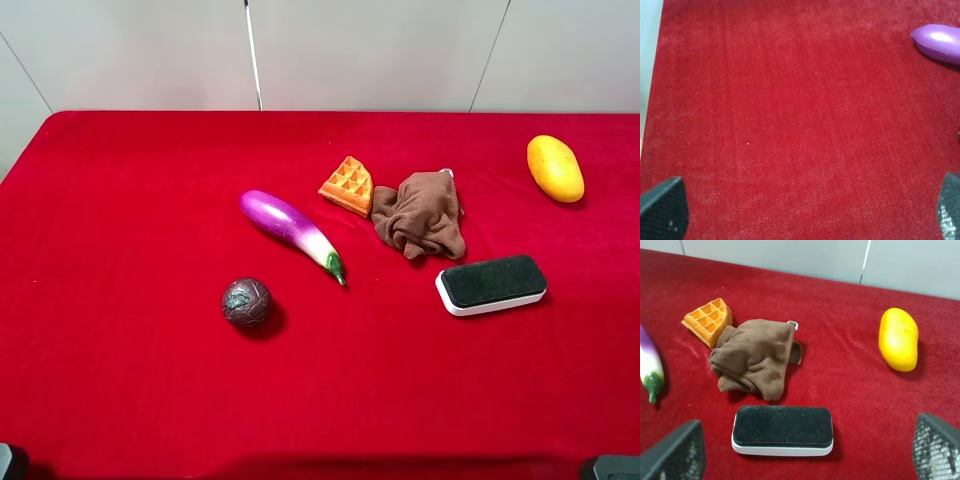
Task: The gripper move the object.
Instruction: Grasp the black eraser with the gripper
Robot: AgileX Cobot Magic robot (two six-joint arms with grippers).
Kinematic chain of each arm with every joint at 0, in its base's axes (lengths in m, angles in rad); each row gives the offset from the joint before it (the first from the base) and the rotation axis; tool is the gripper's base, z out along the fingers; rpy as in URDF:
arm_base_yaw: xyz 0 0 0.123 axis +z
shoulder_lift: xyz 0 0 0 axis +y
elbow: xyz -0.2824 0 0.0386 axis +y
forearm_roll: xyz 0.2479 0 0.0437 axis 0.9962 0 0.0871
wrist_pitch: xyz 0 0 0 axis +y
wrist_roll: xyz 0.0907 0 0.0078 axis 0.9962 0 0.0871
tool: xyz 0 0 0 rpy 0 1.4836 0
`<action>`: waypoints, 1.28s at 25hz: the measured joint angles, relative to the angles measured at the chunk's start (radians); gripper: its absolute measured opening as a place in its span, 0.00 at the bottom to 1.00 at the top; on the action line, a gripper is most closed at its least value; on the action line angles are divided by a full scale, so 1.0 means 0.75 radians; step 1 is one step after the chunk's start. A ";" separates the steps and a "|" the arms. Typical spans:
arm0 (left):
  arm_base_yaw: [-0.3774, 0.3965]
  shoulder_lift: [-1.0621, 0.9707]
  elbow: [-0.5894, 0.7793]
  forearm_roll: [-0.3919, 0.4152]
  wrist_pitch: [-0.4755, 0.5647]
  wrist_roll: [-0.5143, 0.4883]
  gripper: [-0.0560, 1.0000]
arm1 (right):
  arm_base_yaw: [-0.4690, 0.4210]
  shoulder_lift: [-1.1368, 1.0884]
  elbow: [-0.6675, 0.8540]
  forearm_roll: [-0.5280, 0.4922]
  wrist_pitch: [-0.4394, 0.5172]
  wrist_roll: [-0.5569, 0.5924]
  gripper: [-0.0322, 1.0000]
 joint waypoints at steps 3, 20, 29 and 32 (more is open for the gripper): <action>0.000 0.000 0.000 0.000 0.000 0.000 0.99 | 0.000 0.000 0.000 0.000 0.000 0.000 0.64; 0.000 0.000 0.000 0.000 0.000 0.000 0.99 | 0.000 0.000 0.000 0.000 0.000 0.000 0.64; 0.000 0.000 0.000 0.000 0.000 0.000 0.99 | 0.000 0.000 0.000 0.000 0.000 0.000 0.64; 0.000 0.000 0.000 0.000 0.000 0.000 0.99 | 0.000 0.000 0.000 0.000 0.000 0.000 0.64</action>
